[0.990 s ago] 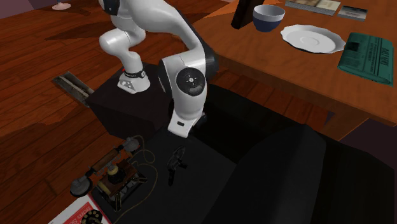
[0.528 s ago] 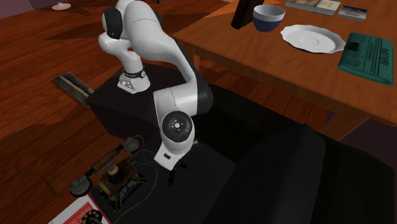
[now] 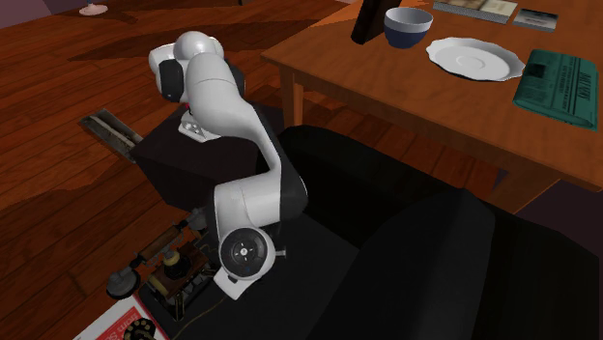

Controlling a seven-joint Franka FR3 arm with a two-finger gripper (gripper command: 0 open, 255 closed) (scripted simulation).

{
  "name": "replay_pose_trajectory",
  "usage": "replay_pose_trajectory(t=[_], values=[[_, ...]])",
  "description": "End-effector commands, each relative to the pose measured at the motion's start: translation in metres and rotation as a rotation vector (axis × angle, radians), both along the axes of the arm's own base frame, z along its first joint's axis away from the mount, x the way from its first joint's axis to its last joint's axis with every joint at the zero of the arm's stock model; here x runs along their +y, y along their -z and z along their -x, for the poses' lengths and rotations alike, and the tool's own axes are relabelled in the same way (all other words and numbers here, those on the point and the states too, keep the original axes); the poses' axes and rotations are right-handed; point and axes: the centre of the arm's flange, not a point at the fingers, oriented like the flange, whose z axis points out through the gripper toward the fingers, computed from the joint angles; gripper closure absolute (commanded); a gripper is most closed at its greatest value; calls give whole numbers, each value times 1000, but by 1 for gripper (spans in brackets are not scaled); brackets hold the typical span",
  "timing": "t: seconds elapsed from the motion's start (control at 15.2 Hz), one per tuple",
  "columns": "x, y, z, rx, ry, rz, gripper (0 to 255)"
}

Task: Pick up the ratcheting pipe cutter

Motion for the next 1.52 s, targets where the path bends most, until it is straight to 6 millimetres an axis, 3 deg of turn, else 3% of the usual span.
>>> replay_pose_trajectory(t=[0.0, 0.2, 0.4, 0.46, 1.06, 1.45], values=[[-1, 11, 0, 0, 3, 0, 0], [-1, 27, 0, 0, 3, 0, 0], [-1, 30, 0, 0, 3, 0, 0], [-1, 30, 0, 0, 3, 0, 255], [-1, 30, 0, 0, 3, 0, 255], [-1, -2, 0, 0, 3, 0, 255]])
